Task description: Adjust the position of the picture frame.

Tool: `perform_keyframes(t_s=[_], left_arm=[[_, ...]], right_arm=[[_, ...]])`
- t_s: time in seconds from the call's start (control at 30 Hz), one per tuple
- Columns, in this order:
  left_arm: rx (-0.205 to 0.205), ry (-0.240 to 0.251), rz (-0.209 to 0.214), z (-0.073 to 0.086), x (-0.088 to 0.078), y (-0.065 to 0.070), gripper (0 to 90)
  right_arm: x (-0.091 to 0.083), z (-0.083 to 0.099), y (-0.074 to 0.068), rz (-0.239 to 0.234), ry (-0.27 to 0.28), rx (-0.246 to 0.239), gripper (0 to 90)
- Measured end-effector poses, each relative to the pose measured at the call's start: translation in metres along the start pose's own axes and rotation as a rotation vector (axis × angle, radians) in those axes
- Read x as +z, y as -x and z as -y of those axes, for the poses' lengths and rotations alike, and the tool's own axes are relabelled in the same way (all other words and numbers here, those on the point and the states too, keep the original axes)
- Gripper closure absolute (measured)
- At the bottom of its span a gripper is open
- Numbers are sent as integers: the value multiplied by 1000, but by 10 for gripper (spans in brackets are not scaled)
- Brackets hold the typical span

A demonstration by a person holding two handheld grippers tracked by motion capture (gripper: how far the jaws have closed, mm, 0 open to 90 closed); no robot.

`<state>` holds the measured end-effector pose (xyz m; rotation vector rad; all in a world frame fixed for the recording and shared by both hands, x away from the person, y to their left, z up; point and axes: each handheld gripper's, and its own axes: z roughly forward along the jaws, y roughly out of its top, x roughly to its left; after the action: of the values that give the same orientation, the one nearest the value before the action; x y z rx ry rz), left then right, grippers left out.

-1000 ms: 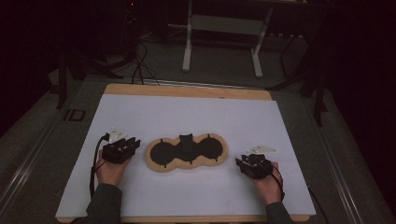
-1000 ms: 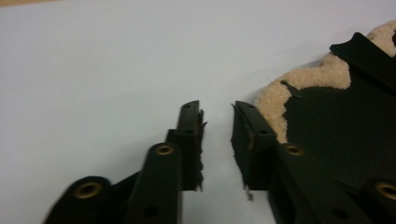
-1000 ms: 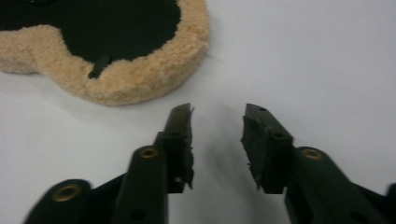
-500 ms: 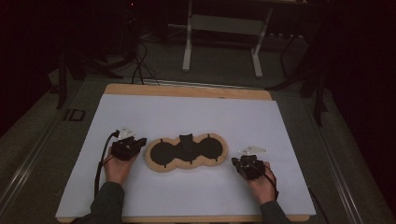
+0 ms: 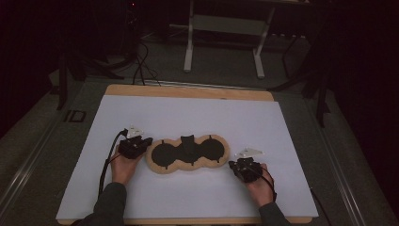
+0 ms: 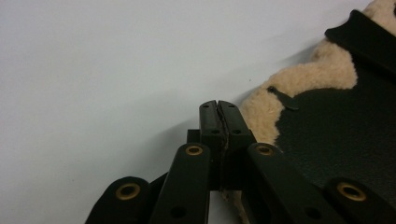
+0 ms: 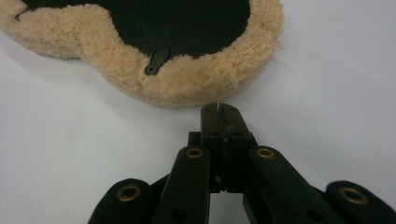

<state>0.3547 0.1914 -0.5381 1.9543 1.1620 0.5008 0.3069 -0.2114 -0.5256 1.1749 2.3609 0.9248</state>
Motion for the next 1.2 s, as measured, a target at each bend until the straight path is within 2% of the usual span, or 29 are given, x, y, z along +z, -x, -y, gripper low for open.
perform_keyframes(t_s=[0.13, 0.23, 0.53, 0.63, 0.7, 0.8, 1.0, 1.2], left_arm=[[2, -15, -1, 1, 3, -1, 900], [19, -21, -8, 1, 5, 1, 900], [5, -14, 23, 3, 5, -2, 900], [20, -16, 0, 3, 6, -2, 900], [15, -29, -3, 3, 8, -3, 900], [25, -31, 4, 3, 8, -2, 900], [16, -51, 14, 4, 6, -2, 900], [51, -74, 13, 5, 1, 4, 900]], right_arm=[[1, 0, 0, -4, -5, -4, 898], [3, 0, -2, -11, -10, -4, 898], [11, -3, -6, -18, -15, -16, 898], [11, -3, -6, -21, -13, -8, 898], [11, -3, -6, -23, -12, -9, 898], [11, -4, -6, -27, -11, -18, 898], [12, -4, -6, -29, -11, -16, 898], [12, -4, -4, -25, -11, -2, 898]])
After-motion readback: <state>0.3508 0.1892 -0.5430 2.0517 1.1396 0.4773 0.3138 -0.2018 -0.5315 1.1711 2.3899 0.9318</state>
